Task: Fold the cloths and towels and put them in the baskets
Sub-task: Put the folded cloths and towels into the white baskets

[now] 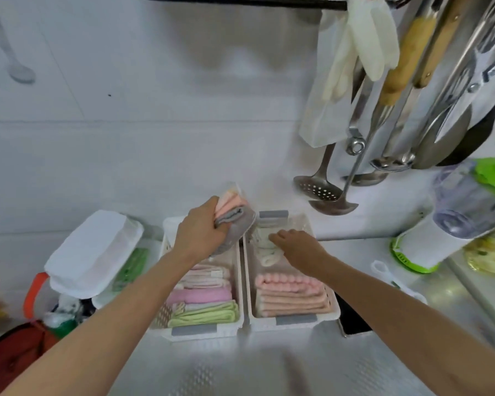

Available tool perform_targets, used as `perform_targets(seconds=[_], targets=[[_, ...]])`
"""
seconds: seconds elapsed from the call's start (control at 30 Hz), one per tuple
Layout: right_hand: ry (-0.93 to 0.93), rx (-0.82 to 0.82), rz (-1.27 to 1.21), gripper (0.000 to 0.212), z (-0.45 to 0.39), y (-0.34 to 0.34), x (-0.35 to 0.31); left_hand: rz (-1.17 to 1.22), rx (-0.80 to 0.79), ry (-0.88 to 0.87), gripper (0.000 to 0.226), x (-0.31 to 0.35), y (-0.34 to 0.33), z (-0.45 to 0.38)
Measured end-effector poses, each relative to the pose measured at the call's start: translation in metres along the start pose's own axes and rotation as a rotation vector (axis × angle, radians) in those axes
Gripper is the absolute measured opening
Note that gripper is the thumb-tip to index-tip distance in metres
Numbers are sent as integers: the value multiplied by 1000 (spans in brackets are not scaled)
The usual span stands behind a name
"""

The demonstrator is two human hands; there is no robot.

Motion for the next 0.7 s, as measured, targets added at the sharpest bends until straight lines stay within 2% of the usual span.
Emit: perform_targets(seconds=[0.1,0.2,0.43,0.6,0.7], targets=[[-22,-204,-123,41,5,-32,1,-40,-22,-45,13,9,-7,-9],[-4,-361,-200,55,20,-57,2,-111,-49,-134,14,26,-15,-20],[-56,-280,-407,56,44,-45,8,-249,-54,-414,36,98,-32,-37],[-14,-255,-325,64,59,-55,5,-455,-308,-488,33,110,-103,-40],[-23,-254,-335,65,58,-55,6,-552,-351,-513,36,107,-125,-43]])
Point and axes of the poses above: each hand's wrist, its own z-axis away from the middle knuckle, its own y-axis out of the back of the hand, x = y × z, the point moved 10 cm from there along -z, towards the middle knuckle, and after that the axes turned 7 degrees about -y, right-handed, at the moved point
